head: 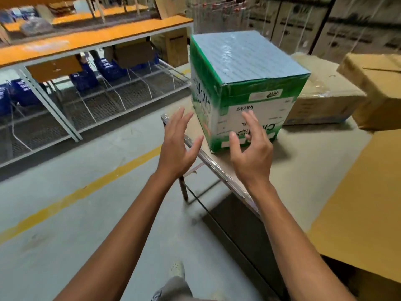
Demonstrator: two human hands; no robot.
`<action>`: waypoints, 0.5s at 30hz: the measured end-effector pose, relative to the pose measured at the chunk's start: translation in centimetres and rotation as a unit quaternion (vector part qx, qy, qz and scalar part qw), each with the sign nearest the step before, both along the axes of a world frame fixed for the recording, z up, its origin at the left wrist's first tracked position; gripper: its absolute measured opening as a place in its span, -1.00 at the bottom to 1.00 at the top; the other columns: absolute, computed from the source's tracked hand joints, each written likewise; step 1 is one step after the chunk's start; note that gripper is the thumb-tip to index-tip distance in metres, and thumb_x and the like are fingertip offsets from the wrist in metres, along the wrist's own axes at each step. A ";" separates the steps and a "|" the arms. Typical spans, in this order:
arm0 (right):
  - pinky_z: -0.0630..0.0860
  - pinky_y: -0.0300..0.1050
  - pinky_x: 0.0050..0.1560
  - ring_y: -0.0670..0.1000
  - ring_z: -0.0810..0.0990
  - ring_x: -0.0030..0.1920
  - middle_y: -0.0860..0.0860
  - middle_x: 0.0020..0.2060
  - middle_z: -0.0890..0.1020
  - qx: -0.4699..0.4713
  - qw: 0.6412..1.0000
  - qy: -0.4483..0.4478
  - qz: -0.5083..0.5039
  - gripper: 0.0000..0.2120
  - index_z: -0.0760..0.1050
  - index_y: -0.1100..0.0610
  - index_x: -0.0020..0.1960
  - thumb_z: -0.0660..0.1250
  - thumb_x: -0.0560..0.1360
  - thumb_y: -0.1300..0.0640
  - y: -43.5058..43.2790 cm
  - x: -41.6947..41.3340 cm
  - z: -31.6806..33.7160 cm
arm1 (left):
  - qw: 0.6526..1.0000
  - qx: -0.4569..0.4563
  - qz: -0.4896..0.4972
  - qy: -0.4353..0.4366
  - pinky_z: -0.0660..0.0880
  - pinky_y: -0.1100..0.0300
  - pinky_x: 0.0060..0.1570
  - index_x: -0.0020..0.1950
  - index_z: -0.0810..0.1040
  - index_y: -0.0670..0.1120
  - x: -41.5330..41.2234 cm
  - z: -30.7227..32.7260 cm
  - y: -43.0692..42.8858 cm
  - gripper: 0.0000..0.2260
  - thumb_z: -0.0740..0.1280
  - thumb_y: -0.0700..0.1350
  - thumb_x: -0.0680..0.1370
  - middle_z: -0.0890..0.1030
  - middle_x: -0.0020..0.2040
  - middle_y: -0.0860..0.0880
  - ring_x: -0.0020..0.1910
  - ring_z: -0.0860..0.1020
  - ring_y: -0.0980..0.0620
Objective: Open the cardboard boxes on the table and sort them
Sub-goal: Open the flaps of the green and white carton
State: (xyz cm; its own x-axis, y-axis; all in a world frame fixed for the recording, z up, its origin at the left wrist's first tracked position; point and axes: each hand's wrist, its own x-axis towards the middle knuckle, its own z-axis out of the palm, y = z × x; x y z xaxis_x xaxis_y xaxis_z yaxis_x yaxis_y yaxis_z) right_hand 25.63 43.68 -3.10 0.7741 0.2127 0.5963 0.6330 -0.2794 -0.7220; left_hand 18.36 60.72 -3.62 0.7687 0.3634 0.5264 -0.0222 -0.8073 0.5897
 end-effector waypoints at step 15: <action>0.50 -0.06 0.04 0.12 0.59 0.09 0.08 0.09 0.65 -0.110 0.968 -0.074 -0.212 -0.67 0.58 0.13 0.22 0.25 0.52 0.06 4.3 21.5 10.0 | 0.980 0.098 -0.172 0.010 0.24 0.04 0.44 0.45 0.41 -0.08 24.2 10.0 6.7 -0.55 0.30 0.05 0.61 0.40 0.44 -0.12 0.45 0.28 -0.05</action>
State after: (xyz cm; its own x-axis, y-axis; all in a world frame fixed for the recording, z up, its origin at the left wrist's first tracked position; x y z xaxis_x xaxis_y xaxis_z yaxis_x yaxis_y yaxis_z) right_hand 47.18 47.94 6.92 0.7295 0.0278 0.6834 0.5189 -0.6735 -0.5265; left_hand 42.56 67.43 6.40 0.8387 -0.0258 0.5440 -0.3037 -0.8513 0.4279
